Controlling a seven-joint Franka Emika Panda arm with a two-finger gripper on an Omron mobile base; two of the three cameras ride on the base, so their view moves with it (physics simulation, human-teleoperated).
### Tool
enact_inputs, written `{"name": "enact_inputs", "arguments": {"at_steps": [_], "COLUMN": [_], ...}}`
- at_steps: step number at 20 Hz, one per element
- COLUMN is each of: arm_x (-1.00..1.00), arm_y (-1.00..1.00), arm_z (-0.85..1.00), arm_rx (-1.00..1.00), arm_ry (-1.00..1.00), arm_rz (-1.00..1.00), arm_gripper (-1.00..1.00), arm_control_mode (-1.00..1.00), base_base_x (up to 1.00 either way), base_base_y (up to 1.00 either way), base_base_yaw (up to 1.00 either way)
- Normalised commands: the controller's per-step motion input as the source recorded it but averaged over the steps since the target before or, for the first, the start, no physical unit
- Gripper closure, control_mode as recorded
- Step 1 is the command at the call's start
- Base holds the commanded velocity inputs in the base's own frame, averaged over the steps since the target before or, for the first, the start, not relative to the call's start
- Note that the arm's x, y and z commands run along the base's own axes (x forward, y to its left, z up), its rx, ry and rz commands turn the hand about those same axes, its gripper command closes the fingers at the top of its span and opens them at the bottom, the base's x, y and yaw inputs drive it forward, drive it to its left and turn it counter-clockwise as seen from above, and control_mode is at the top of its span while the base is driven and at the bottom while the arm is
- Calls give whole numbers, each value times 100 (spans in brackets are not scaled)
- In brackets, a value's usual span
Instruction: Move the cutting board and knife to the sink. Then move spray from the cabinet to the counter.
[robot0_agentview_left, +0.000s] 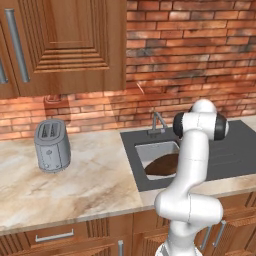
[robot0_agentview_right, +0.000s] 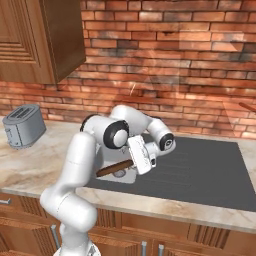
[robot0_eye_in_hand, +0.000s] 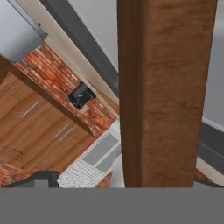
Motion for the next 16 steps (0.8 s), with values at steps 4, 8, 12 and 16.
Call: {"name": "enact_inputs", "arguments": {"at_steps": [4,8,12,16], "arm_x": [-48,-67,-67,-42], "arm_y": [-27,-38,-28,-7], "arm_z": [-28,-2,-1,0], "arm_rx": [-12,-1,0,0], "arm_ry": [-7,-17,-18,-13], "arm_rz": [0,-2,-7,-11], "arm_gripper": [-100,-100,-100,-100], "arm_control_mode": [-100,-100,-100,-100], "base_base_x": [0,0,0,0], "base_base_y": [0,0,0,0], "base_base_yaw": [0,0,0,0]}}
